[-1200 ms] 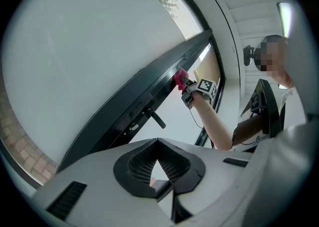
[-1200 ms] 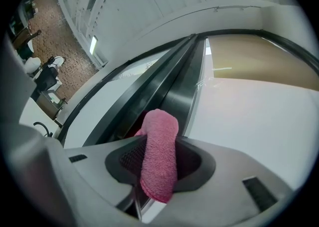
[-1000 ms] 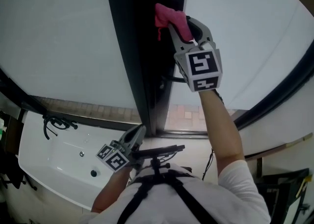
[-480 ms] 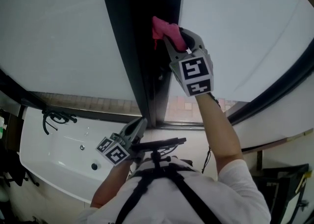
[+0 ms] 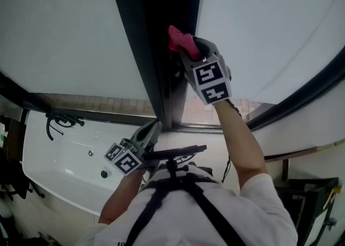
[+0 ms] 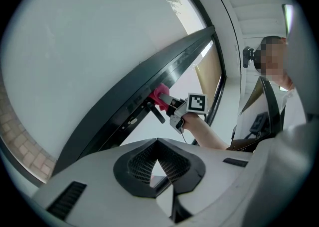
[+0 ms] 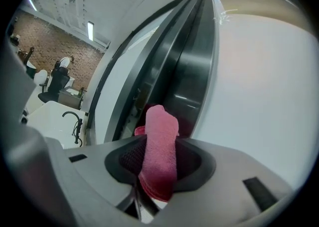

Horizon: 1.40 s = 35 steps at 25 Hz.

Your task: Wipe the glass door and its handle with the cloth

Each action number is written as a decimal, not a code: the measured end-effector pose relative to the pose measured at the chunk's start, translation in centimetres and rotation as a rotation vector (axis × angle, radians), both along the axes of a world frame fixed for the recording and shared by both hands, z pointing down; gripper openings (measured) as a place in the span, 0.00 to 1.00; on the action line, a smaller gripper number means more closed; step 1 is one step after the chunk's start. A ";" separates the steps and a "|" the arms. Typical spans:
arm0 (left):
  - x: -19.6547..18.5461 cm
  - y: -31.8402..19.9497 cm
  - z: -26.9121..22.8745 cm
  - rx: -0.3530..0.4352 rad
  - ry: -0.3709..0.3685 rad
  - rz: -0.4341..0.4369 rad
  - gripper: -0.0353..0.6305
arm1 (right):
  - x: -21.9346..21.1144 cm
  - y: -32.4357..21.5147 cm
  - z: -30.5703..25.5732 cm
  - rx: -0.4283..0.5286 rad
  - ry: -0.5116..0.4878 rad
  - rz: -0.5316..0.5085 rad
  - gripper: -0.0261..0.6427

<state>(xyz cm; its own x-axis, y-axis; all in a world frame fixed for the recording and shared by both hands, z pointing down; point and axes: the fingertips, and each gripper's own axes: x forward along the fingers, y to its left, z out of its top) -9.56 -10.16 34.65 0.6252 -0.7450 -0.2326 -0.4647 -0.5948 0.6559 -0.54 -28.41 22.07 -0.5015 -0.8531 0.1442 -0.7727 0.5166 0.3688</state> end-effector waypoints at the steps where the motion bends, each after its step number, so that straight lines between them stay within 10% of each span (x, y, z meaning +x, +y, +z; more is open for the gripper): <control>1: 0.0 0.0 0.1 -0.002 -0.001 0.000 0.06 | 0.0 0.0 0.8 -0.023 0.008 -0.001 0.24; 20: 2.1 0.5 0.6 -0.024 0.010 0.049 0.06 | -0.9 3.2 4.3 0.017 0.369 -0.020 0.25; 35: 2.8 0.2 0.3 -0.008 -0.024 0.060 0.06 | 0.8 3.6 4.6 0.068 0.419 0.014 0.25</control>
<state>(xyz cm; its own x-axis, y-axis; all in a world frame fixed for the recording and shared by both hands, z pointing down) -6.77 -9.97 34.91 0.6744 -0.7075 -0.2111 -0.4438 -0.6170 0.6499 0.30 -24.84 26.72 -0.4000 -0.8739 0.2764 -0.5556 0.4710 0.6852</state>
